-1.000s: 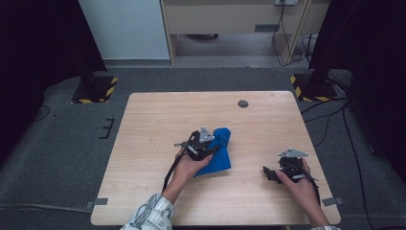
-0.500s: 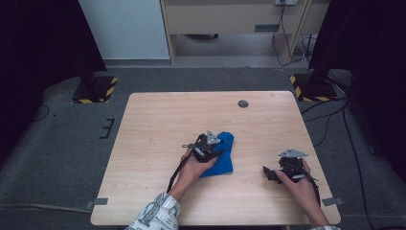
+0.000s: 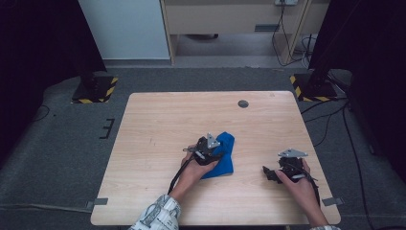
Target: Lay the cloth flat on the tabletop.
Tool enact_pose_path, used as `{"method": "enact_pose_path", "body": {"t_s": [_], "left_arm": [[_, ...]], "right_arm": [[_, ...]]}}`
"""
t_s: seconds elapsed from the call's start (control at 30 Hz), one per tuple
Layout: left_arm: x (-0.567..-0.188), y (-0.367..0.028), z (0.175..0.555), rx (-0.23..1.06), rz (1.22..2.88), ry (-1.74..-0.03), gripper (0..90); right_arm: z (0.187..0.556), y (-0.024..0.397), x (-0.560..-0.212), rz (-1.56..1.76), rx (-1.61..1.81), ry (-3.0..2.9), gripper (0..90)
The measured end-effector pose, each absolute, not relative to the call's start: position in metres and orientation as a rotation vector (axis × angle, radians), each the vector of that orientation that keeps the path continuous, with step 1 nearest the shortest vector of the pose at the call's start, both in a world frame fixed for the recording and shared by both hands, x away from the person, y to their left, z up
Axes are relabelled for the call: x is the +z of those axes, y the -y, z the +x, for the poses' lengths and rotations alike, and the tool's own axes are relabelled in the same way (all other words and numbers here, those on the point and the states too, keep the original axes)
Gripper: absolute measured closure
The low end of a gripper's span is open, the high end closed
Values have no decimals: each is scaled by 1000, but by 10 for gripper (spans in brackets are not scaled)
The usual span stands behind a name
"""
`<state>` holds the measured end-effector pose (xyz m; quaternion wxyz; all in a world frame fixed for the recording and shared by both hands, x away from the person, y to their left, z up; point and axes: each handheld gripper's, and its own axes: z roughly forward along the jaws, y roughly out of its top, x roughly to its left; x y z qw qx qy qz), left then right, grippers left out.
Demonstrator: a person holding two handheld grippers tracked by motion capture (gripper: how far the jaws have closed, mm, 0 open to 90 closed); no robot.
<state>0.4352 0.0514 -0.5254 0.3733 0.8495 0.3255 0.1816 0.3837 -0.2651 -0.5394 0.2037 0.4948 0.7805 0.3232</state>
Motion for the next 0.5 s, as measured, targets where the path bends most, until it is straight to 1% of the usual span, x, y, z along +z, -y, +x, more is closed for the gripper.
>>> {"method": "enact_pose_path", "body": {"t_s": [0.13,0.23,0.33,0.4,0.5], "left_arm": [[-521,-52,435,452,2138,-861,283],[-515,-53,433,458,2109,-861,206],[-505,-56,430,467,2079,-852,162],[-498,-59,429,464,2059,-846,152],[-488,-67,425,465,2017,-851,143]], "right_arm": [[384,265,-539,1383,903,-2180,9],[384,265,-539,1378,904,-2185,12],[384,265,-539,1358,915,-2190,43],[384,265,-538,1332,933,-2194,105],[382,262,-536,1318,963,-2203,110]]}}
